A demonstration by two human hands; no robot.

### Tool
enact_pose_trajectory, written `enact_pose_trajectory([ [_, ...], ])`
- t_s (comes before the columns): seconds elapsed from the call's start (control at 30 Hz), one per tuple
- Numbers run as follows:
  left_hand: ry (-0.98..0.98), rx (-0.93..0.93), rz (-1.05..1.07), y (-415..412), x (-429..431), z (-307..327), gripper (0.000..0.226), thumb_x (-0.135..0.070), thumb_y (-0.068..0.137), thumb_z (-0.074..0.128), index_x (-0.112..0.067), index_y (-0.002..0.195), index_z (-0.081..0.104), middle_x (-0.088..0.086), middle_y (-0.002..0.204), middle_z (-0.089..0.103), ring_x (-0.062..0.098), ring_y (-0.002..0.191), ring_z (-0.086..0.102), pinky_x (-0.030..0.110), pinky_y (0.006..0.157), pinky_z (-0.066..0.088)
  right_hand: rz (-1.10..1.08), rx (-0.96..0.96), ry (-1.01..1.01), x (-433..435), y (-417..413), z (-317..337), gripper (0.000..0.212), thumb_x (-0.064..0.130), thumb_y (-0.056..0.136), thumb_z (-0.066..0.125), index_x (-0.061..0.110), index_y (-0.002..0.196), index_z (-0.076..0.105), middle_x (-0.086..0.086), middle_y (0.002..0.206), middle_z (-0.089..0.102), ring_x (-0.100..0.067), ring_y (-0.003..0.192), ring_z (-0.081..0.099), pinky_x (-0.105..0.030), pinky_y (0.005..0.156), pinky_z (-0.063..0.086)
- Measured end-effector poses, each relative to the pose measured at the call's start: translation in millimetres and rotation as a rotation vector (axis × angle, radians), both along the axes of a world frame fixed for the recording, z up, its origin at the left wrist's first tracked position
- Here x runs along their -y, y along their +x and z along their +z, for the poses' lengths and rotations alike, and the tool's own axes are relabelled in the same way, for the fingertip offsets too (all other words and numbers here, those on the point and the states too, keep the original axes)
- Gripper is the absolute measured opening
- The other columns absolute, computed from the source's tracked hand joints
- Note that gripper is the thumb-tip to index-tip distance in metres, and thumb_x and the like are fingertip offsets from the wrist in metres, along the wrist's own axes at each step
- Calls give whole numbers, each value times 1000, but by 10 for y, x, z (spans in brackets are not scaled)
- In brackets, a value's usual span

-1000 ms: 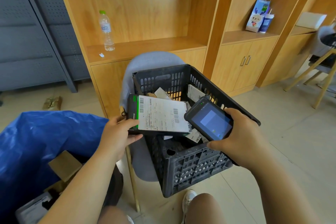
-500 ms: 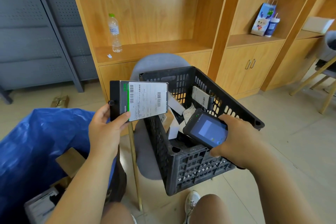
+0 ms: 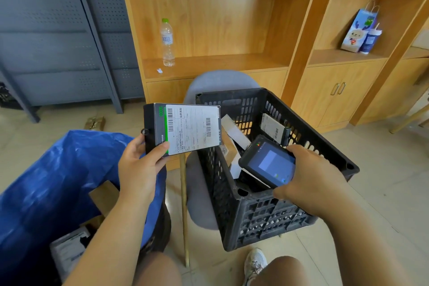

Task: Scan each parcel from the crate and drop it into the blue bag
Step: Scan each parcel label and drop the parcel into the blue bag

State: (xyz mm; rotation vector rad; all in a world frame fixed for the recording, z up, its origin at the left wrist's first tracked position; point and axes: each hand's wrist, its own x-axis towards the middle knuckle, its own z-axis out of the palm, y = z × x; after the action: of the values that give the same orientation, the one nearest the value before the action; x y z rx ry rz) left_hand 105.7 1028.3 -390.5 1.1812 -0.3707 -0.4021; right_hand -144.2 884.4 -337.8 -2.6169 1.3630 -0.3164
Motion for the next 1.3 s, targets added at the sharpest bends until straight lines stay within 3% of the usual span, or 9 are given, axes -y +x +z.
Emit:
enact_pose_trajectory([
  [0.13, -28, -53, 123, 167, -275, -57, 29, -10, 83, 70, -21, 108, 61, 1, 102, 74, 14, 95, 71, 30, 72, 59, 61, 47, -19, -76, 226, -21, 79, 49, 52, 79, 25, 117, 42, 7, 91, 48, -17, 76, 50, -25, 52, 35],
  [0.37, 78, -69, 433, 563, -1066, -414, 35, -11, 82, 73, -19, 114, 61, 2, 105, 72, 16, 92, 72, 25, 66, 59, 231, 87, 18, -330, 764, -38, 83, 47, 51, 82, 25, 121, 42, 5, 96, 50, -20, 82, 52, -33, 61, 47],
  [0.5, 455, 4, 453, 765, -1394, -623, 56, -31, 82, 73, -27, 134, 52, -1, 136, 54, 18, 119, 57, 38, 100, 47, 295, 87, 61, -463, 981, -53, 82, 44, 51, 84, 25, 119, 43, 8, 88, 45, -20, 81, 50, -36, 63, 49],
  [0.57, 679, 44, 445, 812, -1473, -689, 70, -39, 81, 73, -20, 142, 44, 3, 146, 42, 20, 128, 47, 35, 105, 37, 309, 84, 80, -501, 1038, -71, 79, 42, 51, 84, 25, 117, 44, 5, 92, 50, -20, 81, 51, -36, 63, 49],
  [0.73, 712, 43, 270, 744, -1413, -759, 29, -34, 85, 70, -20, 110, 66, -1, 114, 65, 11, 95, 60, 27, 73, 48, 293, 94, 63, -488, 1009, -95, 78, 42, 50, 84, 25, 115, 45, 8, 88, 49, -18, 78, 50, -35, 60, 48],
  [0.93, 622, 72, 64, 562, -887, -672, 10, -29, 87, 69, -23, 95, 68, -4, 96, 69, 14, 88, 67, 29, 73, 52, 183, 103, 42, -265, 741, -75, 82, 46, 49, 83, 25, 118, 43, 5, 93, 51, -20, 78, 53, -33, 60, 48],
  [1.03, 590, 163, -37, 457, -493, -525, 5, -28, 87, 68, -24, 90, 68, -4, 91, 70, 14, 86, 68, 28, 69, 51, 109, 105, 24, -86, 537, -57, 84, 48, 49, 83, 25, 119, 43, 6, 92, 49, -19, 78, 51, -30, 56, 42],
  [1.17, 596, 324, -183, 313, 133, -301, 2, -32, 85, 69, -30, 84, 70, -8, 84, 71, 11, 83, 67, 37, 78, 53, -5, 103, 16, 210, 225, -26, 91, 50, 49, 83, 25, 125, 41, 7, 95, 48, -19, 81, 51, -31, 60, 43],
  [1.3, 582, 490, -329, 179, 830, -98, 4, -35, 84, 70, -34, 80, 69, -17, 72, 68, 0, 69, 61, 24, 67, 45, -101, 142, 26, 540, -52, -9, 85, 44, 48, 83, 22, 121, 44, 4, 93, 50, -22, 82, 53, -39, 68, 51],
])
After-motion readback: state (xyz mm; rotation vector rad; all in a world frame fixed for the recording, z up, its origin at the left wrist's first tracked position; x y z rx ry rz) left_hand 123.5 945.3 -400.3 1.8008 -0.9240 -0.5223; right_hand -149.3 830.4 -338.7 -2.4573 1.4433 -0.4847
